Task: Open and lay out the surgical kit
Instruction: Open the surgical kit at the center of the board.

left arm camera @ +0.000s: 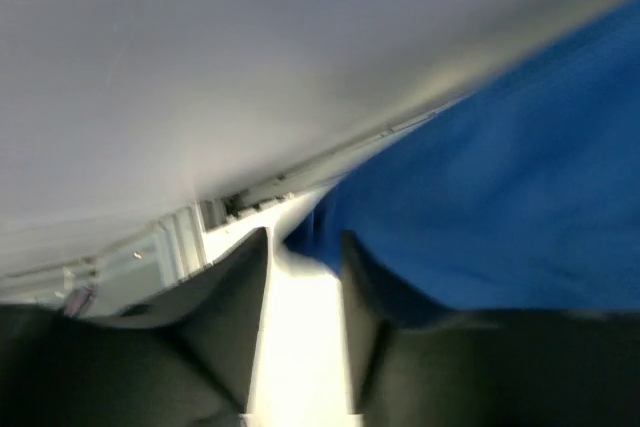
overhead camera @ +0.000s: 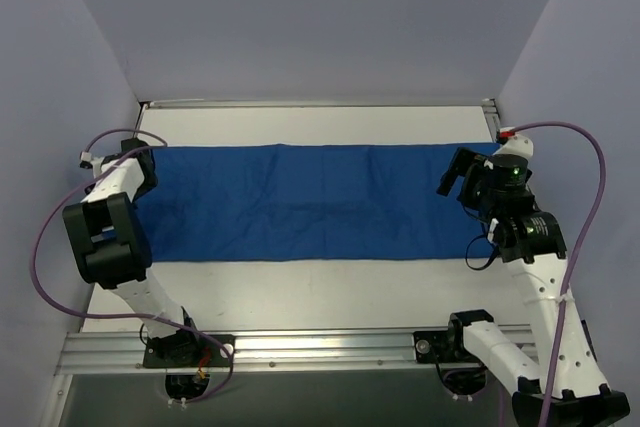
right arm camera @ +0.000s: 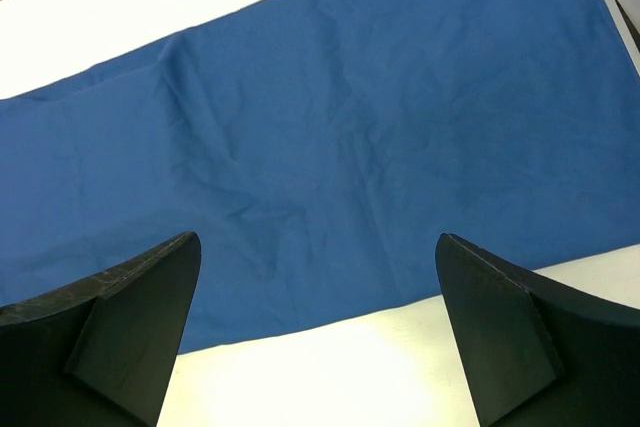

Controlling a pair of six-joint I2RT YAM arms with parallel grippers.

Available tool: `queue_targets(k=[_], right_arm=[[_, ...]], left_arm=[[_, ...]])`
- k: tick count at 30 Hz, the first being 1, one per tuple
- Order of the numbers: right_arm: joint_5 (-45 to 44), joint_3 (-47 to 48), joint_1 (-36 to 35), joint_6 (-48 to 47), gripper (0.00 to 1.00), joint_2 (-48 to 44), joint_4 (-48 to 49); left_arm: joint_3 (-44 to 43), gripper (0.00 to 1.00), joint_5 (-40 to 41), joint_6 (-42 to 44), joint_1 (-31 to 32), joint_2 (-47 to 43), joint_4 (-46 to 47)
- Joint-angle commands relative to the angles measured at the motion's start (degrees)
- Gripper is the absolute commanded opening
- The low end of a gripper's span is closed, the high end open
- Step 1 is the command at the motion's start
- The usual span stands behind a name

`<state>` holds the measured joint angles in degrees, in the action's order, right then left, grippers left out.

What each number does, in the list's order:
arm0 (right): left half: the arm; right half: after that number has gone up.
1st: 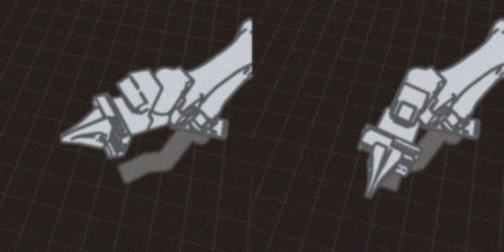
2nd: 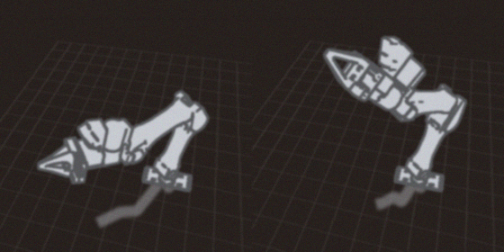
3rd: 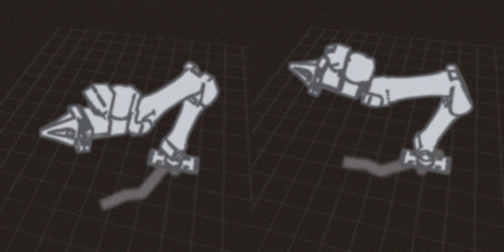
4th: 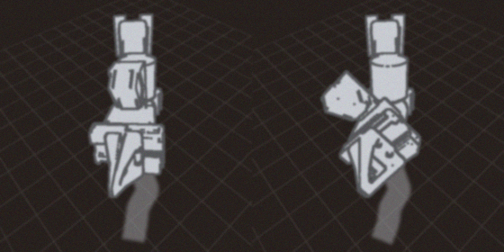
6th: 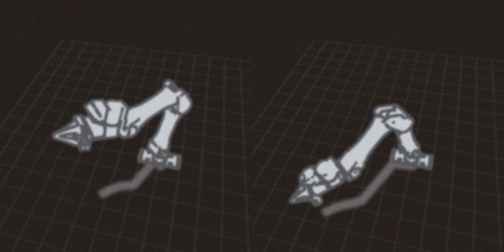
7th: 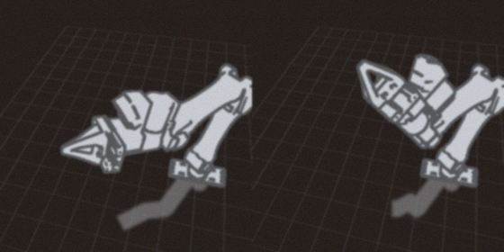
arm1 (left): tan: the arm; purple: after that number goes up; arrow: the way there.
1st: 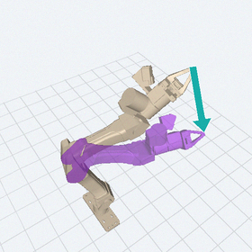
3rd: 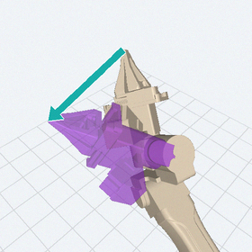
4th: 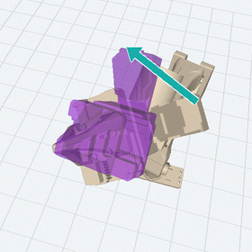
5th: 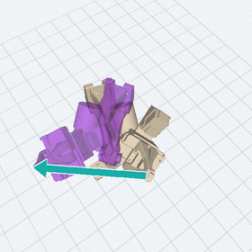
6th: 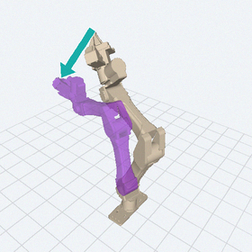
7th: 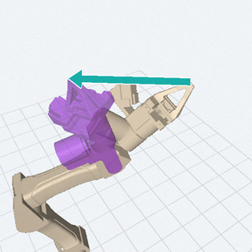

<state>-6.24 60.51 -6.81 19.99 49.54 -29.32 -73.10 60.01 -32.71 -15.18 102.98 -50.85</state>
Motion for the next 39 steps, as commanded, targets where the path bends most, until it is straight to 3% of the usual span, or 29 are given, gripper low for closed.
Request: queue_targets(k=[1,2,3,6,7,13,18,28,39], right_arm=[[-2.2,-0.4,-0.2,-0.4,1.00,2.8,0.3],[-2.4,-0.3,-0.2,-0.3,1.00,3.5,0.4],[-2.8,0.0,-0.2,-0.2,1.00,4.2,0.6],[-3.6,0.7,-0.2,0.3,1.00,7.6,1.6],[-3.9,1.0,-0.2,0.5,1.00,9.2,1.9],[-11.5,3.2,-0.1,4.0,1.00,16.6,1.5],[-13.9,4.4,0.9,7.5,0.99,24.8,3.7],[-12.8,6.8,3.1,13.7,0.93,43.4,12.4],[-15.2,1.7,6.4,20.3,0.91,51.4,18.0]], left_arm=[[-0.7,0.47,-4.9,-0.3,-0.4,-4.4,1.9],[-1.0,0.67,-6.9,-0.1,-0.3,-5.0,1.8],[-1.7,0.76,-9.5,0.4,-0.4,-6.2,1.4],[-2.0,0.95,-18.1,0.4,0.3,-9.2,0.3],[-1.9,0.97,-20.2,0.5,0.5,-10.0,0.1],[-2.1,0.94,-36.2,0.5,4.8,-16.5,1.5],[-2.9,0.94,-43.7,-3.2,8.1,-12.6,6.2],[-7.5,0.94,-43.4,-8.9,6.0,1.6,10.2],[-3.9,0.95,-45.0,-13.0,0.6,8.6,12.2]])
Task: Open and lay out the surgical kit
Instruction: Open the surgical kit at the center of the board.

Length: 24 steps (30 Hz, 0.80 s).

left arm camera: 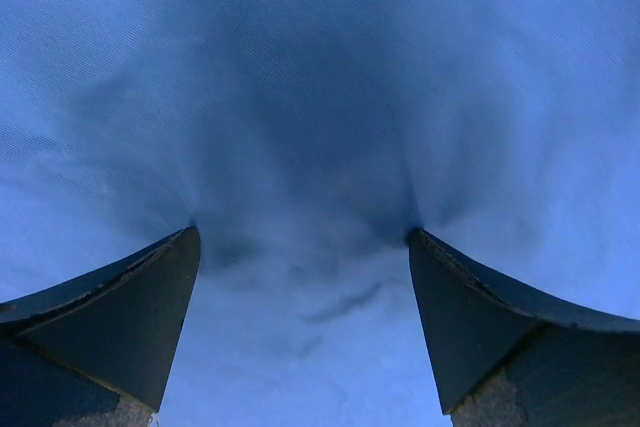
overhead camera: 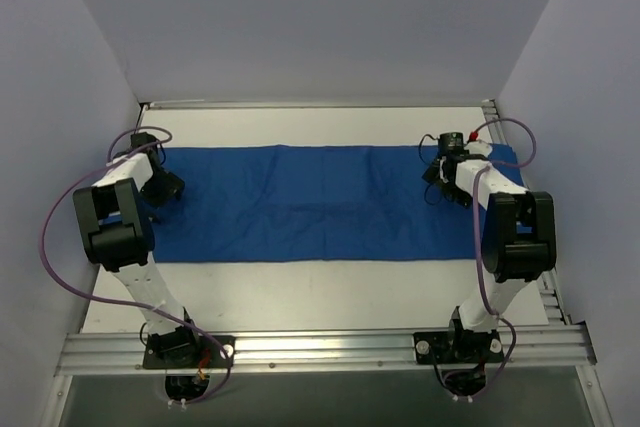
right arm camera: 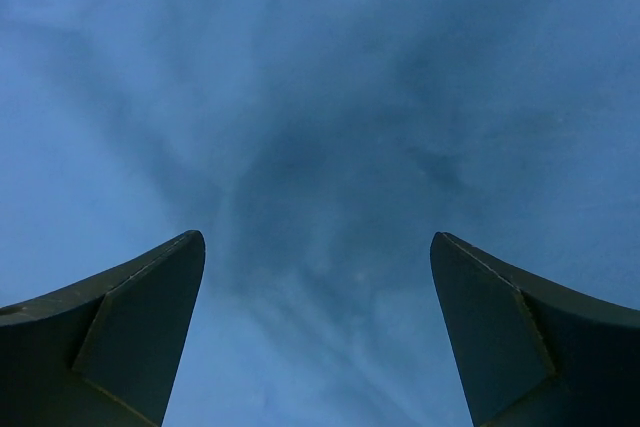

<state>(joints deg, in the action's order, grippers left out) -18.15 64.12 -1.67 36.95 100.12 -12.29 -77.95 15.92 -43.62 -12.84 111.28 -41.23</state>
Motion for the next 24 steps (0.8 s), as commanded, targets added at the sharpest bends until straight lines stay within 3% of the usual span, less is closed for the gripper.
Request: queue_targets(k=[1,11,19,24], right_arm=[[-3.5,-3.3,1.4,3.4,0.90,1.1,1.6],[-3.8,-9.2,7.2,6.5,0.89,6.2,3.0],[-3.2,-11.5,14.1,8.1,0.89,3.0,-0.9],[-3.6,-8.6,14.7,7.7,0.89,0.3,-3.7]], left_arm=[[1.6,0.95,-1.1,-2.2,-2.2,0.4,2.6],[3.0,0.98,-0.8,-3.0,-5.6,1.3,1.5],[3.8,1.00,-1.1,-4.3,-8.7,-0.4,-0.3],[1.1,1.00,-1.1,-5.0,-9.3,-1.3,-2.4]])
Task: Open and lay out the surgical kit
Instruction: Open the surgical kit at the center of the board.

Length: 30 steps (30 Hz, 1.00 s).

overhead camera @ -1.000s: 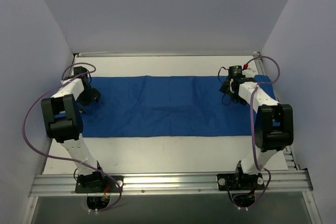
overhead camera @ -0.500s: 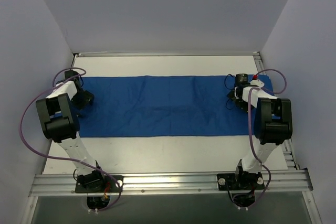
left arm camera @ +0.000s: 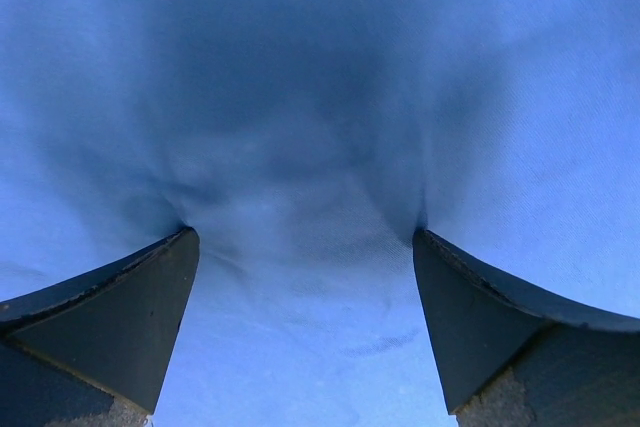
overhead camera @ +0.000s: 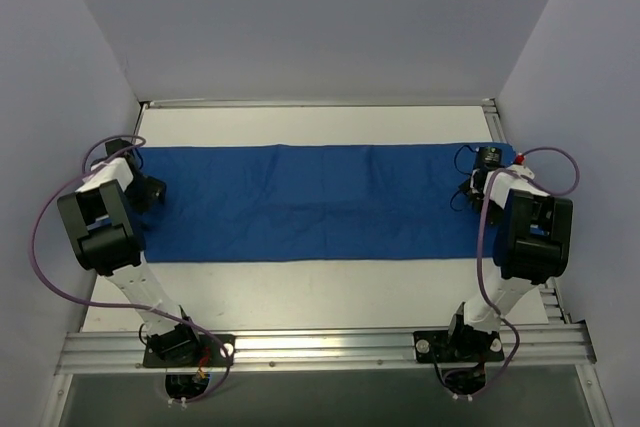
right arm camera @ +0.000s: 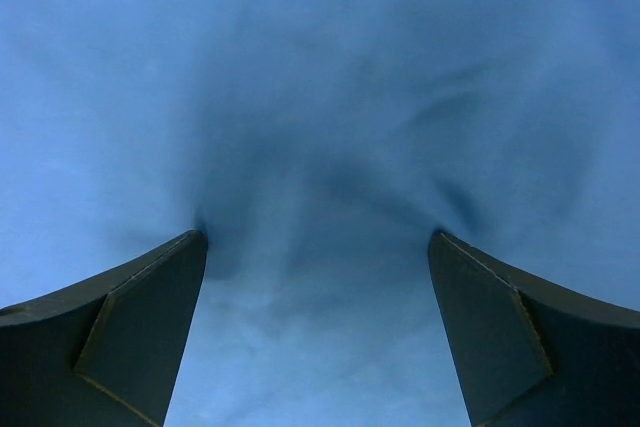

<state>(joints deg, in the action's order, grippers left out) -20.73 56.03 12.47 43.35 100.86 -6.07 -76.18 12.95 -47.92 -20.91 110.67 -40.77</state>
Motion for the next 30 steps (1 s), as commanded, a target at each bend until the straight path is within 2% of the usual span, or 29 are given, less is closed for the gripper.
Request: queue_targets(k=[1,3,7,11,13,16,22,24,30], right_arm=[[-1.2,1.5,0.3,1.2,0.89,-1.0,-10.4],[-1.6,3.7,-1.2,0.7,0.90,-2.7,-11.8],[-3.6,11.5,-5.6,-1.3,0.91,-4.1,-14.7],[-3.7,15.2,-10.1,-4.7,0.92,-5.3,-14.6],[-2.1,15.7,-12.0,-7.4,0.92,-5.6,-13.3],[0.6,16.1,-15.4,-10.0,0.92,-5.9,-11.6],[3.0,14.3,-21.0,-14.1,0.93,-6.9,-7.9],[3.8,13.1,-22.9,-15.1,0.93,-7.5,-6.9],[5.6,11.7,-27.6,-17.6,0.93,-8.1,-3.8]], left_arm=[[-2.6,1.00,2.1,-0.9,-0.8,-1.2,-4.1],[-5.4,1.00,2.9,-1.7,1.0,-1.6,-5.7],[-16.6,0.99,5.6,-4.2,5.7,-0.7,-12.7],[-25.8,0.99,8.0,-6.6,11.7,1.9,-17.0],[-29.3,0.99,11.1,-7.5,16.2,4.3,-19.1],[-36.6,0.99,11.5,-8.0,21.5,8.6,-21.4],[-55.0,1.00,15.3,-7.8,30.8,19.7,-28.0],[-60.5,1.00,15.4,-7.4,32.1,22.3,-28.8],[-68.1,1.00,13.1,-5.2,34.9,31.3,-28.1]])
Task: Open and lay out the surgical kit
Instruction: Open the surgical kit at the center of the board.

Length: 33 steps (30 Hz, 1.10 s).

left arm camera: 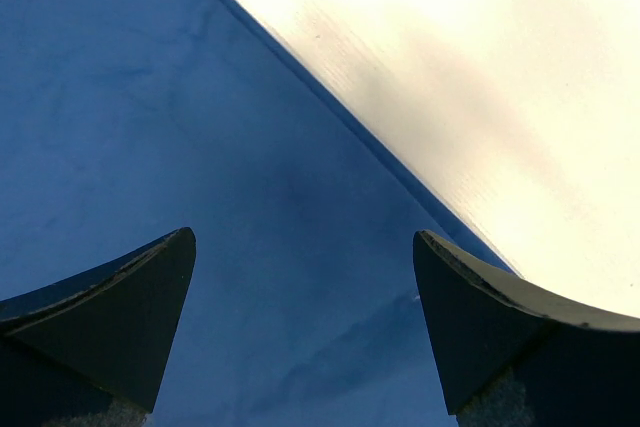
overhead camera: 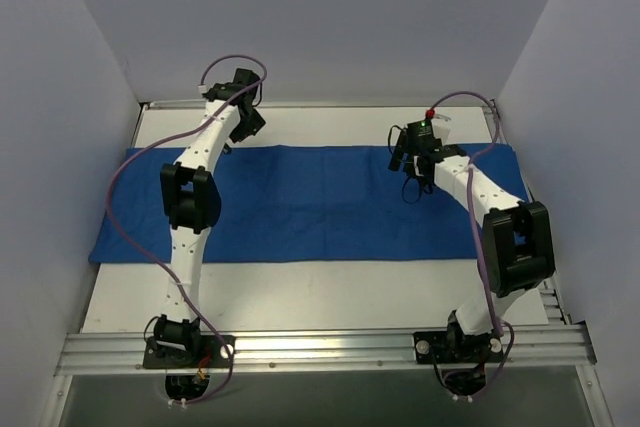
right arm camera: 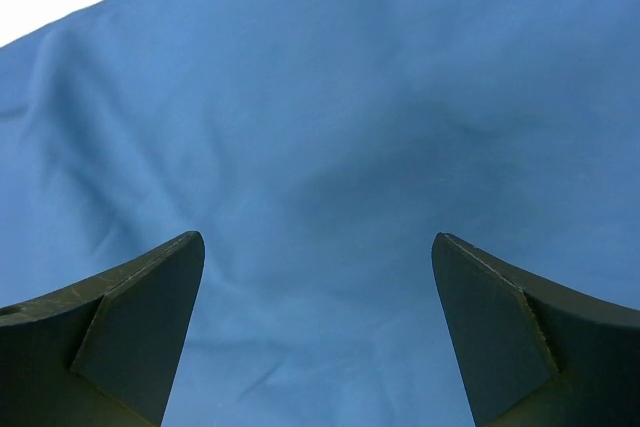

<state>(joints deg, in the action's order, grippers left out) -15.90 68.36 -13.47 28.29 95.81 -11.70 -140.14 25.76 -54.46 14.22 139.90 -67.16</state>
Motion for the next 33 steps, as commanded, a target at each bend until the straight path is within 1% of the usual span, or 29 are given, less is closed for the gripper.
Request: queue_targets(k=[1,4,5,10,17,27,33], right_arm=[[0.8,-0.8,-2.2,-2.8,0.93,-3.0,2.0],[0.9,-1.1,-4.4,-3.8,0.93,-2.7,2.7],[1.3,-1.3,-4.7,-3.9,0.93,-2.6,2.8],[2.8,-1.9,-7.6,-5.7,0.93,-2.2,4.0],[4.0,-1.6,-9.2,-6.6,0.93,-1.4,4.1],[4.4,-1.6,-9.6,-6.7,0.93,-0.8,3.9],[4.4,-0.9,-9.6,-6.8,0.93,0.0,3.6]], left_arm=[[-4.7,1.00,-0.2,2.0,-0.1,2.7,-1.3],[-4.7,1.00,-1.2,3.3,0.8,4.2,0.8],[-4.7,0.95,-1.4,3.7,1.1,4.7,1.4],[-4.7,0.95,-1.3,5.8,1.3,7.0,5.3],[-4.4,0.95,-0.6,6.0,1.3,8.2,11.5],[-4.8,0.94,-2.2,7.2,1.6,10.4,12.5],[-4.7,0.88,-2.0,8.5,2.2,10.7,10.4]])
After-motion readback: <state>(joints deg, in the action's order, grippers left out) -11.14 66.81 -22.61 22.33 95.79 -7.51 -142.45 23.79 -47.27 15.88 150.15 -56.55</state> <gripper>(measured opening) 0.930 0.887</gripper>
